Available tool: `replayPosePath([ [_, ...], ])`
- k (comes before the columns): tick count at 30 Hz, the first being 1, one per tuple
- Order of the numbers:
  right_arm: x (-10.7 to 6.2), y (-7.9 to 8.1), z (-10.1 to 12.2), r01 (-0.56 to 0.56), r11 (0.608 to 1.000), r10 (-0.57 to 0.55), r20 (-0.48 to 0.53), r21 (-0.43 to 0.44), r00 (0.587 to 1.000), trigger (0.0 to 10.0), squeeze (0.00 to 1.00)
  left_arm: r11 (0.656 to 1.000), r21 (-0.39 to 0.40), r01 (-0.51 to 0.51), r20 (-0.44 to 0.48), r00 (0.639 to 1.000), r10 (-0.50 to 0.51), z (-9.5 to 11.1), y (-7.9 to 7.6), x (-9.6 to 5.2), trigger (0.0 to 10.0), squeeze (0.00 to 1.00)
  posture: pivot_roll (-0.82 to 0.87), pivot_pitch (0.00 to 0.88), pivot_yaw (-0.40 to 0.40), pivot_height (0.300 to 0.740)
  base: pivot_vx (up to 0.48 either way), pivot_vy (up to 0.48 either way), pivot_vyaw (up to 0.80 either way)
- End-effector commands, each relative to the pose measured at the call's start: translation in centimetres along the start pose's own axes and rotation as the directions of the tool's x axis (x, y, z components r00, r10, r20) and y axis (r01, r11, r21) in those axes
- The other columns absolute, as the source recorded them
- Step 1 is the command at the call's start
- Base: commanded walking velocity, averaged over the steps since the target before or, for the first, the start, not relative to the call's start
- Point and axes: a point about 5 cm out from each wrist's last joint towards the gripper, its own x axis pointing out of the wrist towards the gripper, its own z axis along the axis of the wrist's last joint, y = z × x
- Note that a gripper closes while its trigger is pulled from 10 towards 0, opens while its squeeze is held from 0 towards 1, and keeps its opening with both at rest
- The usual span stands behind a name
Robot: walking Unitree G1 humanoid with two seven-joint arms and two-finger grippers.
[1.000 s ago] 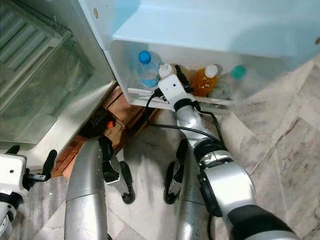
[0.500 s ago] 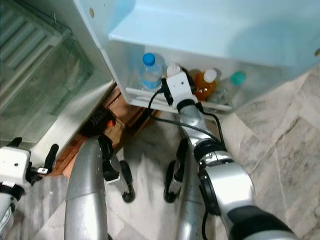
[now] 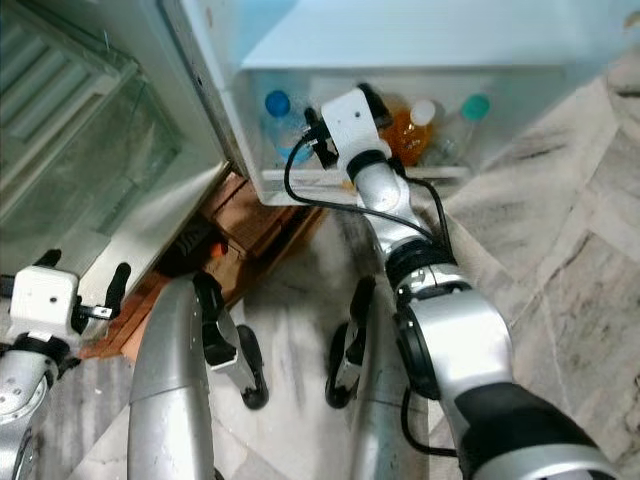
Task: Restocking fridge
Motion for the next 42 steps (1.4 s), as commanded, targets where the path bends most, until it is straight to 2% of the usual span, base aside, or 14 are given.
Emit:
replayPosePath([
  [1, -0.1, 0.0, -0.2, -0.022, 1.000, 0.022, -0.003, -0.009, 1.000, 10.0, 1.00, 1.000, 0.004, 0.007, -0.035, 0.999, -0.007, -1.0, -0.5, -0.2, 10.0, 0.00, 0.16, 0.268, -0.028, 0.522, 0.000, 0.000, 0.00],
  [9, -0.3, -0.3, -0.5, -0.073, 0.997, 0.073, -0.015, -0.029, 0.997, 10.0, 1.00, 1.000, 0.000, 0.009, -0.003, 1.000, -0.009, -1.0, -0.7, 1.5, 10.0, 0.00, 0.13, 0.204, -0.026, 0.522, 0.000, 0.000, 0.00],
  [16, -2.7, 0.7, -2.9, -0.126, 0.987, 0.127, -0.002, 0.102, 0.992, 10.0, 1.00, 0.999, -0.018, 0.029, -0.002, 1.000, -0.030, -1.9, -1.6, 1.6, 10.0, 0.00, 0.10, 0.131, -0.020, 0.522, 0.000, 0.000, 0.00],
  [17, -4.2, 1.4, -4.0, -0.132, 0.981, 0.132, 0.008, 0.141, 0.991, 10.0, 1.00, 0.998, -0.036, 0.047, -0.008, 0.999, -0.048, -2.2, -2.1, 1.4, 10.0, 0.00, 0.08, 0.101, -0.024, 0.522, 0.000, 0.000, 0.00],
  [21, -6.4, 2.3, -5.4, -0.128, 0.974, 0.127, 0.015, 0.189, 0.992, 10.0, 1.00, 0.996, -0.060, 0.070, -0.009, 0.997, -0.071, -2.5, -2.9, 1.2, 10.0, 0.00, 0.07, 0.085, -0.029, 0.522, 0.000, 0.000, 0.00],
  [23, -8.7, 3.0, -6.7, -0.074, 0.967, 0.082, -0.022, 0.245, 0.996, 10.0, 1.00, 0.994, -0.067, 0.083, 0.002, 0.997, -0.084, -2.5, -3.4, 1.3, 10.0, 0.00, 0.07, 0.077, -0.031, 0.522, 0.000, 0.000, 0.00],
  [24, -8.7, 3.0, -6.7, -0.074, 0.967, 0.082, -0.022, 0.245, 0.996, 10.0, 1.00, 0.994, -0.067, 0.083, 0.002, 0.997, -0.084, -2.5, -3.4, 1.3, 10.0, 0.00, 0.07, 0.077, -0.031, 0.522, 0.000, 0.000, 0.00],
  [25, -10.5, 3.4, -7.5, -0.026, 0.960, 0.042, -0.053, 0.280, 0.998, 10.0, 1.00, 0.994, -0.074, 0.082, 0.012, 0.997, -0.081, -2.5, -3.5, 1.4, 10.0, 0.00, 0.05, 0.074, -0.024, 0.522, 0.000, 0.000, 0.00],
  [27, -11.1, 3.5, -7.7, -0.002, 0.954, 0.023, -0.068, 0.299, 0.997, 10.0, 1.00, 0.994, -0.076, 0.079, 0.015, 0.997, -0.078, -2.5, -3.6, 1.4, 10.0, 0.00, 0.05, 0.070, -0.022, 0.522, 0.000, 0.000, 0.00],
  [28, -12.7, 3.7, -8.0, 0.040, 0.948, -0.011, -0.094, 0.315, 0.996, 10.0, 1.00, 0.994, -0.085, 0.067, 0.018, 0.998, -0.065, -2.5, -3.4, 1.6, 10.0, 0.00, 0.04, 0.058, -0.020, 0.522, 0.000, 0.000, 0.00],
  [29, -13.5, 3.8, -8.1, 0.061, 0.948, -0.028, -0.109, 0.311, 0.994, 10.0, 0.86, 0.994, -0.088, 0.064, 0.019, 0.998, -0.062, -2.5, -3.4, 1.6, 10.0, 0.00, 0.04, 0.055, -0.019, 0.522, 0.000, 0.000, 0.00],
  [30, -14.4, 3.9, -8.3, 0.093, 0.947, -0.052, -0.137, 0.308, 0.989, 10.0, 0.00, 0.994, -0.090, 0.062, 0.018, 0.998, -0.061, -2.6, -3.4, 1.5, 10.0, 0.00, 0.03, 0.046, -0.016, 0.522, 0.000, 0.000, 0.00],
  [36, -16.5, 4.6, -8.3, 0.110, 0.928, -0.046, -0.183, 0.357, 0.982, 10.0, 0.00, 0.992, -0.110, 0.064, -0.011, 0.998, -0.066, -3.5, -3.8, 1.1, 10.0, 0.00, 0.00, 0.027, 0.001, 0.522, 0.000, 0.000, 0.00],
  [42, -16.9, 4.3, -8.8, 0.186, 0.907, -0.099, -0.238, 0.377, 0.966, 10.0, 0.00, 0.990, -0.118, 0.073, -0.019, 0.997, -0.076, -4.1, -4.8, 1.2, 10.0, 0.00, 0.00, 0.000, -0.002, 0.547, 0.000, 0.000, 0.00],
])
